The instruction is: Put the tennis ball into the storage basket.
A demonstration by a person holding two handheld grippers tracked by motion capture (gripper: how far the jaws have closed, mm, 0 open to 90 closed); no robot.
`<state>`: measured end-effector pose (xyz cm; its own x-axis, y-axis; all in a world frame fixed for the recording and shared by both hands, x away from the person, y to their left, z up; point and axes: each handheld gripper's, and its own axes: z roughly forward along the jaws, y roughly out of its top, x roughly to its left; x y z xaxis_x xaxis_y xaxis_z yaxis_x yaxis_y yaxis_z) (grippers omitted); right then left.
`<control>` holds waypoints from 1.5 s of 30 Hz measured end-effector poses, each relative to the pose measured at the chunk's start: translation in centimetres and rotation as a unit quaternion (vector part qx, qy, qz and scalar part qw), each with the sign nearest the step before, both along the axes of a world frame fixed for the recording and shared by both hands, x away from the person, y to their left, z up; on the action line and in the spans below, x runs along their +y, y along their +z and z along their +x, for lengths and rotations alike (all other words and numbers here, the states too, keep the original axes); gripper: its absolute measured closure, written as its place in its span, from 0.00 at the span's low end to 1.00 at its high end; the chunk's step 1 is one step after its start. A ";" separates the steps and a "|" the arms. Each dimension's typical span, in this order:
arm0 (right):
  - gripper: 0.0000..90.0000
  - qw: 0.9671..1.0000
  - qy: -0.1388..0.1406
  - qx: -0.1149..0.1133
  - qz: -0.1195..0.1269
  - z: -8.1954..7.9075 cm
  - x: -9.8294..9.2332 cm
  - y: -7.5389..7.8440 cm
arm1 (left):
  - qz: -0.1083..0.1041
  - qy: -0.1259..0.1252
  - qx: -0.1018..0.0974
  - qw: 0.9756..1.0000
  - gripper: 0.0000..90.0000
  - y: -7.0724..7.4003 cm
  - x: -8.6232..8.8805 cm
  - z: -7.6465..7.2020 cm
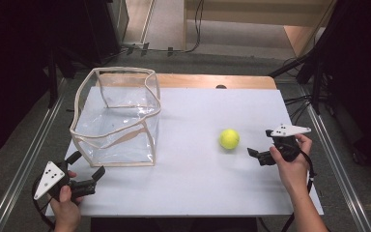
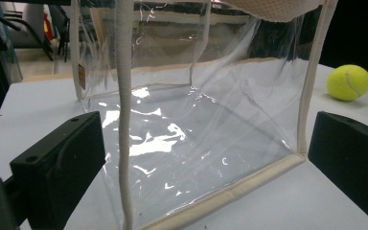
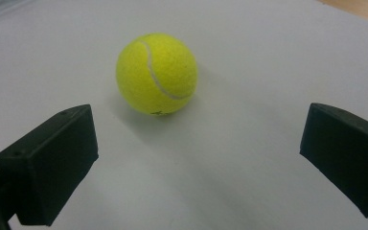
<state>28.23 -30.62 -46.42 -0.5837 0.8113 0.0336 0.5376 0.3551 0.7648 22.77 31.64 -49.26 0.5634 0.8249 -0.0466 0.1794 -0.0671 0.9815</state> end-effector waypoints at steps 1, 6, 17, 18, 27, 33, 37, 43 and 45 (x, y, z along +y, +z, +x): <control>0.00 1.000 0.004 0.002 -0.001 0.3 0.1 0.0 | 0.000 0.000 0.000 1.000 0.00 0.0 0.0 0.0; 0.00 1.000 0.019 0.017 -0.010 1.2 0.8 0.0 | 0.002 -0.001 0.000 1.000 0.00 0.0 0.0 0.0; 0.00 0.998 0.044 0.034 -0.033 2.7 2.3 0.4 | 0.004 -0.002 -0.001 1.000 0.00 0.0 0.0 0.0; 0.00 0.998 0.045 0.038 -0.035 2.8 2.4 0.4 | 0.004 -0.003 -0.001 1.000 0.00 0.0 -0.1 0.0; 0.00 0.995 0.063 0.056 -0.049 4.0 3.6 0.2 | 0.008 -0.004 -0.002 1.000 0.00 0.0 -0.1 0.0; 0.00 0.993 0.072 0.071 -0.055 4.8 4.4 0.2 | 0.011 -0.004 -0.001 1.000 0.00 0.0 -0.2 0.0; 0.00 0.992 0.078 0.080 -0.061 5.3 5.0 0.1 | 0.012 -0.005 -0.002 1.000 0.00 0.0 -0.2 0.0; 0.00 0.990 0.081 0.091 -0.065 6.0 5.5 0.0 | 0.012 -0.005 -0.002 1.000 0.00 0.0 -0.2 0.0; 0.00 0.990 0.083 0.096 -0.068 6.3 5.7 0.0 | 0.012 -0.005 -0.002 1.000 0.00 0.0 -0.2 0.0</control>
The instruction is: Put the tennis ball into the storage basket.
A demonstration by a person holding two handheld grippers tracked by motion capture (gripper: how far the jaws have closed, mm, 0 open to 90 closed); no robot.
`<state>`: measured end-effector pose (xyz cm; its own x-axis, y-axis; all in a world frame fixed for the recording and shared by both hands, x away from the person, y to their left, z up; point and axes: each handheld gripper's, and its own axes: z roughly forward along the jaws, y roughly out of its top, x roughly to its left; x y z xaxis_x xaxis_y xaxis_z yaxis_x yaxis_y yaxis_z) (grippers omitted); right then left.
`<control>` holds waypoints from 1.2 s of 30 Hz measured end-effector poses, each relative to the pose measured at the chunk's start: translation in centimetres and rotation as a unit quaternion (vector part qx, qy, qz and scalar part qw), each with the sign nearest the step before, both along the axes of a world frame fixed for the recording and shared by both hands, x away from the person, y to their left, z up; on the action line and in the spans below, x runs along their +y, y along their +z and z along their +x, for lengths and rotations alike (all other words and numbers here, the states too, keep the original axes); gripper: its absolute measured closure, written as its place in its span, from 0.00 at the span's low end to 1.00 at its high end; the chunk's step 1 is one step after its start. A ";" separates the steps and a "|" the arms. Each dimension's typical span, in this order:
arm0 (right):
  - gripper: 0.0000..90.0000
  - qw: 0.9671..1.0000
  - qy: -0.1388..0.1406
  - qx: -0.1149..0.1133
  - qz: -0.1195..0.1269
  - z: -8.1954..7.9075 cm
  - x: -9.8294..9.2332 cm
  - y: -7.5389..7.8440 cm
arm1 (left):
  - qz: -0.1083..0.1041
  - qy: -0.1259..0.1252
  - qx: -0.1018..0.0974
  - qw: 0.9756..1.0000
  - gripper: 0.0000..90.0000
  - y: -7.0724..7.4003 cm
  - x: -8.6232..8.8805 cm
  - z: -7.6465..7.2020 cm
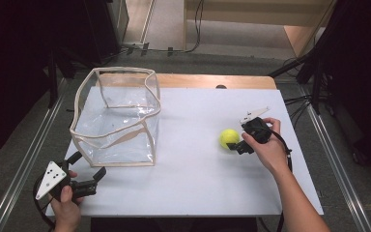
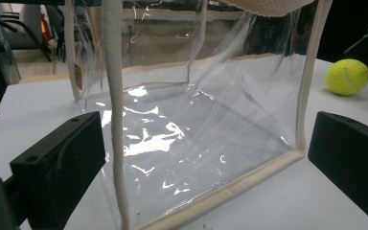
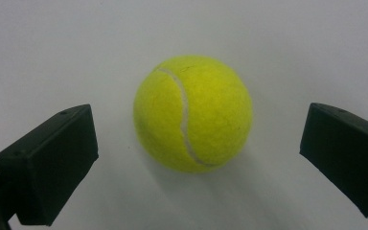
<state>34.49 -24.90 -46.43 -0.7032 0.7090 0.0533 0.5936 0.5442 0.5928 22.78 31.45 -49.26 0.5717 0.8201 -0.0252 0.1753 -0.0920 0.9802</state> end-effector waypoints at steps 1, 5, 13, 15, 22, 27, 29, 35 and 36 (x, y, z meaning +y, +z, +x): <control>0.00 1.000 -0.001 0.003 -0.003 0.1 0.1 0.0 | 0.001 0.000 0.000 1.000 0.00 0.0 0.0 0.0; 0.00 1.000 0.007 0.006 -0.009 0.5 0.5 0.0 | 0.001 -0.001 0.000 1.000 0.00 0.0 0.0 0.0; 0.00 0.999 0.006 0.021 -0.027 0.9 1.2 -0.2 | 0.001 0.000 0.000 1.000 0.00 0.0 0.0 0.0; 0.03 0.999 0.007 0.026 -0.031 1.1 1.3 -0.3 | 0.001 0.000 0.000 1.000 0.00 0.0 0.0 0.0; 0.04 0.998 0.009 0.039 -0.045 1.6 1.8 -0.6 | 0.000 0.000 0.000 1.000 0.00 0.0 0.0 0.0; 0.05 0.998 0.010 0.046 -0.050 1.9 2.1 -0.7 | -0.001 -0.001 0.000 1.000 0.00 0.0 0.0 0.0; 0.05 0.997 0.011 0.048 -0.052 2.0 2.2 -0.7 | -0.001 -0.001 0.000 1.000 0.00 0.0 0.0 0.0; 0.13 0.996 0.001 0.059 -0.071 2.3 2.6 -1.2 | -0.001 -0.001 -0.001 1.000 0.00 0.0 0.0 0.0; 0.13 0.996 0.003 0.061 -0.072 2.4 2.7 -1.3 | -0.001 -0.001 0.000 1.000 0.00 0.0 0.0 0.0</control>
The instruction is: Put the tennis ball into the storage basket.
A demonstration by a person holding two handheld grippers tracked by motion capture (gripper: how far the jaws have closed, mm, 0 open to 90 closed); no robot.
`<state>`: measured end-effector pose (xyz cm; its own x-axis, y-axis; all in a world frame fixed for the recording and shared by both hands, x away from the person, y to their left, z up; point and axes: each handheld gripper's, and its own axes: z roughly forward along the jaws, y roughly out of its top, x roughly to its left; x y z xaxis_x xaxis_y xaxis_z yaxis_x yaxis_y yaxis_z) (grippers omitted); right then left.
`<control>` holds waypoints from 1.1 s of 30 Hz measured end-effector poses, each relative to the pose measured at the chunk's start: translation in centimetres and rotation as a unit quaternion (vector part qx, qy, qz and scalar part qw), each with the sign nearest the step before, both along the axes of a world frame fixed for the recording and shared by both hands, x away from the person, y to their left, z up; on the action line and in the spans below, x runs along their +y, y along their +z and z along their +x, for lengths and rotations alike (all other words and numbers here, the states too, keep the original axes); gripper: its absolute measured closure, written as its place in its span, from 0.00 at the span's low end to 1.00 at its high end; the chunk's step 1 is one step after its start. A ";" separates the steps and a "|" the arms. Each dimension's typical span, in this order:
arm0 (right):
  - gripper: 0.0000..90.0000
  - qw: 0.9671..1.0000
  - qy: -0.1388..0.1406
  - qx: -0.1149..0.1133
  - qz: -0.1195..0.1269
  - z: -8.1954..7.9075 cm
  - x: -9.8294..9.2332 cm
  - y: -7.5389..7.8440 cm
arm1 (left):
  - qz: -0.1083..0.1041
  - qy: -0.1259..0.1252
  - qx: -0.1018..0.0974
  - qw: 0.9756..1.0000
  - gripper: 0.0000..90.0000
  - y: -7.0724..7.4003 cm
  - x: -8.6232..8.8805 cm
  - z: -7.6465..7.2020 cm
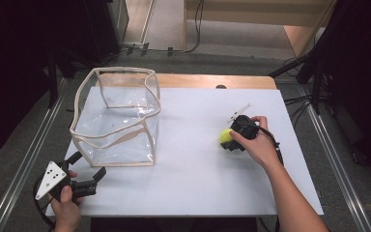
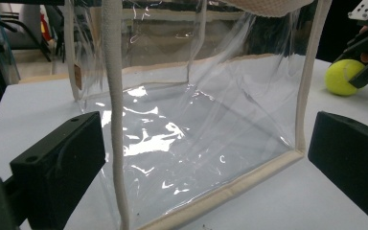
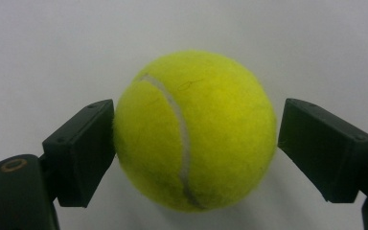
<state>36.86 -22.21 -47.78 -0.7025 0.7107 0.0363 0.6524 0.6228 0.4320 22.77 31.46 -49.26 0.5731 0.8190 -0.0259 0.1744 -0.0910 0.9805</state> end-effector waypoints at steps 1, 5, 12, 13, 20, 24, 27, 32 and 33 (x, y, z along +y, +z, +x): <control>0.13 1.000 0.001 0.002 0.000 0.1 0.0 -0.1 | 0.000 0.000 0.000 1.000 0.00 0.0 0.0 0.0; 0.13 1.000 -0.003 0.009 -0.005 0.4 0.1 -0.3 | 0.000 -0.001 0.000 1.000 0.00 0.0 0.0 0.0; 0.14 1.000 -0.006 0.014 -0.006 0.5 0.4 -0.5 | 0.000 0.000 0.001 1.000 0.00 0.0 0.0 0.0; 0.14 1.000 -0.003 0.012 -0.008 0.6 0.4 -0.5 | 0.000 0.000 0.001 1.000 0.00 0.0 0.0 0.0; 0.25 1.000 -0.002 0.014 -0.001 0.7 0.8 -0.2 | -0.001 0.000 0.002 1.000 0.00 0.0 0.0 0.0; 0.25 1.000 -0.002 0.016 -0.011 0.7 1.1 0.0 | -0.001 0.000 0.001 1.000 0.00 0.0 0.0 0.0; 0.25 1.000 0.002 0.016 -0.011 0.8 1.2 0.0 | -0.002 0.000 0.001 1.000 0.00 0.0 0.0 0.0; 0.25 1.000 0.006 0.018 -0.008 0.8 1.5 0.4 | -0.001 0.001 0.001 1.000 0.00 0.0 0.0 0.0; 0.25 1.000 0.007 0.020 -0.008 0.8 1.6 0.5 | -0.001 0.001 0.001 1.000 0.00 0.0 0.0 0.0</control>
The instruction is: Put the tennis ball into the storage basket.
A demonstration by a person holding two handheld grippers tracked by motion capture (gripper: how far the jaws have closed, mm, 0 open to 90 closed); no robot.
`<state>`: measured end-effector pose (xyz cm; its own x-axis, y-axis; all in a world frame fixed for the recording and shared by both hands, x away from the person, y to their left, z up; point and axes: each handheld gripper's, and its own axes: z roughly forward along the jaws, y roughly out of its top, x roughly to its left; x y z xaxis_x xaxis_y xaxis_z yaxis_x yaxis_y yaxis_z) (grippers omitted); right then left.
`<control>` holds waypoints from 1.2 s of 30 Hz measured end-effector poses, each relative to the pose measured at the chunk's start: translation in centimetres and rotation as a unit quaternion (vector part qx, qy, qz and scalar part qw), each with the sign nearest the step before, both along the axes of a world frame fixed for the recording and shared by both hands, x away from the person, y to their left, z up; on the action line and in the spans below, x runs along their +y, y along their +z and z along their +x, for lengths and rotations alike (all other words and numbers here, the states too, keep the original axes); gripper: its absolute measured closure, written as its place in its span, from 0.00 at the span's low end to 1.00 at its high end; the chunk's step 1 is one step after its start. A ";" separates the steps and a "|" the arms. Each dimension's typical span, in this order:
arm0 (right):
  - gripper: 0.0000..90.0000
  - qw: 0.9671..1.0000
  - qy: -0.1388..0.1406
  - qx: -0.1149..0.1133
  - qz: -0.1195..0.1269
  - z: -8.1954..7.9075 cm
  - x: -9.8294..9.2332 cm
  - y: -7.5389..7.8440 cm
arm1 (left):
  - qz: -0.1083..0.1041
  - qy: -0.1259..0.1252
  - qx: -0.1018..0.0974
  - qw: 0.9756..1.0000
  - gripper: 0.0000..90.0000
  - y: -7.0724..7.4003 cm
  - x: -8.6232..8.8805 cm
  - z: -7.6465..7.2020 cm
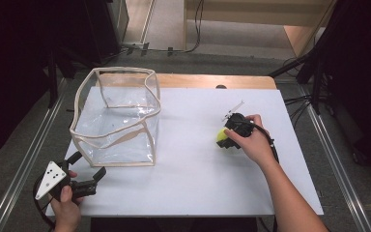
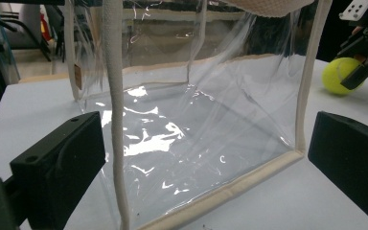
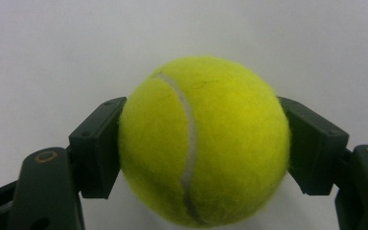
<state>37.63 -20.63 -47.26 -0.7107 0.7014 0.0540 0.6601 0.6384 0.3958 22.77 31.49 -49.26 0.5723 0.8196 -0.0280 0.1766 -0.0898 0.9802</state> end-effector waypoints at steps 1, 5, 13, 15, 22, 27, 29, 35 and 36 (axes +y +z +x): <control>0.25 1.000 0.003 0.000 0.000 0.0 0.1 0.1 | 0.000 0.000 0.000 1.000 0.00 0.0 0.0 0.0; 0.25 1.000 0.006 0.000 0.002 0.1 0.3 0.4 | -0.002 -0.001 -0.001 1.000 0.00 0.0 0.0 0.0; 0.25 1.000 0.018 0.003 0.006 0.2 0.9 1.0 | -0.003 -0.002 -0.002 1.000 0.00 0.0 0.0 0.0; 0.25 1.000 0.021 0.004 0.006 0.2 1.0 1.1 | -0.002 -0.002 -0.002 1.000 0.00 0.0 0.0 0.0; 0.25 1.000 0.030 0.002 0.008 0.4 1.4 1.6 | -0.002 -0.002 -0.002 1.000 0.00 0.0 0.0 0.0; 0.25 0.999 0.036 0.002 0.008 0.5 1.8 2.0 | -0.003 -0.002 -0.002 1.000 0.00 0.0 0.0 0.0; 0.25 0.999 0.039 0.001 0.008 0.5 2.0 2.1 | -0.003 -0.002 -0.002 1.000 0.00 0.0 0.0 0.0; 0.25 0.999 0.052 0.002 0.009 0.5 2.7 2.4 | -0.003 -0.003 -0.002 1.000 0.00 0.0 0.0 0.0; 0.25 0.999 0.053 0.003 0.012 0.5 2.8 2.5 | -0.003 -0.003 -0.002 1.000 0.00 0.0 0.0 0.0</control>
